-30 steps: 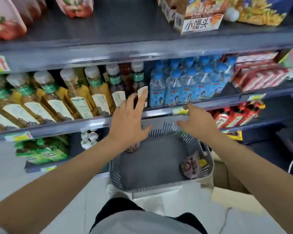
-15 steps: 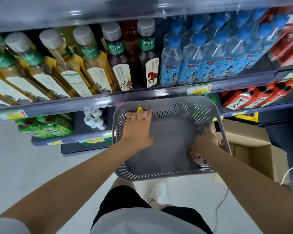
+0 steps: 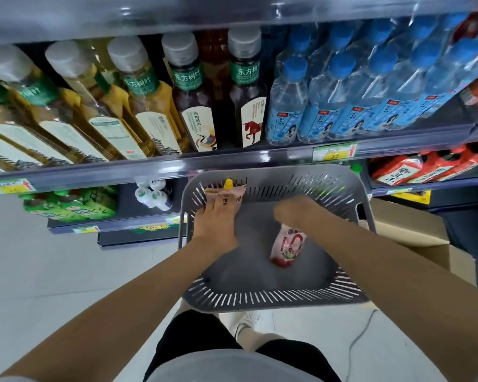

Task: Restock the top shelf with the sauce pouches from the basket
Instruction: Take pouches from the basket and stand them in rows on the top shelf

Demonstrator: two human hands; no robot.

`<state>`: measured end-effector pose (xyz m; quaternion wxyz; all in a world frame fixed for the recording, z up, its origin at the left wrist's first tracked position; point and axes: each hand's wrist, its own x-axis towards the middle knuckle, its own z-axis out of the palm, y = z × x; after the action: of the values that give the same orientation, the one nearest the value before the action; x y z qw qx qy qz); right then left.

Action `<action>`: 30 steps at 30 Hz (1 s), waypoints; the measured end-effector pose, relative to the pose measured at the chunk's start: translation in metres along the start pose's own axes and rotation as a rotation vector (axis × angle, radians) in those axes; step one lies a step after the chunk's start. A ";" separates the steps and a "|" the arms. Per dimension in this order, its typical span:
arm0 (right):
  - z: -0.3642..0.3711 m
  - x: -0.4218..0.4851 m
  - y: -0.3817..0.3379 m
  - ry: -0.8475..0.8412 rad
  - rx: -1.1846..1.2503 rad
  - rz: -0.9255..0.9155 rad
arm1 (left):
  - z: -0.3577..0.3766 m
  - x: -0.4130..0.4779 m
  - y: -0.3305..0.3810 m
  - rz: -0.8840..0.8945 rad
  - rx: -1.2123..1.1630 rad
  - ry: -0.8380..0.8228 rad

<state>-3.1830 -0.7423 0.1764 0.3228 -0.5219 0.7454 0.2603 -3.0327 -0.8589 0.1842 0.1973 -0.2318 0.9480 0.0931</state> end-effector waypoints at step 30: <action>0.087 0.032 -0.041 0.098 1.584 0.963 | 0.070 0.046 -0.009 -0.318 -1.125 0.409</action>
<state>-3.1340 -0.7122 0.0933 0.4103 0.2063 0.8549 -0.2412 -3.0427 -0.8660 0.1007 -0.1296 -0.4518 0.7263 0.5016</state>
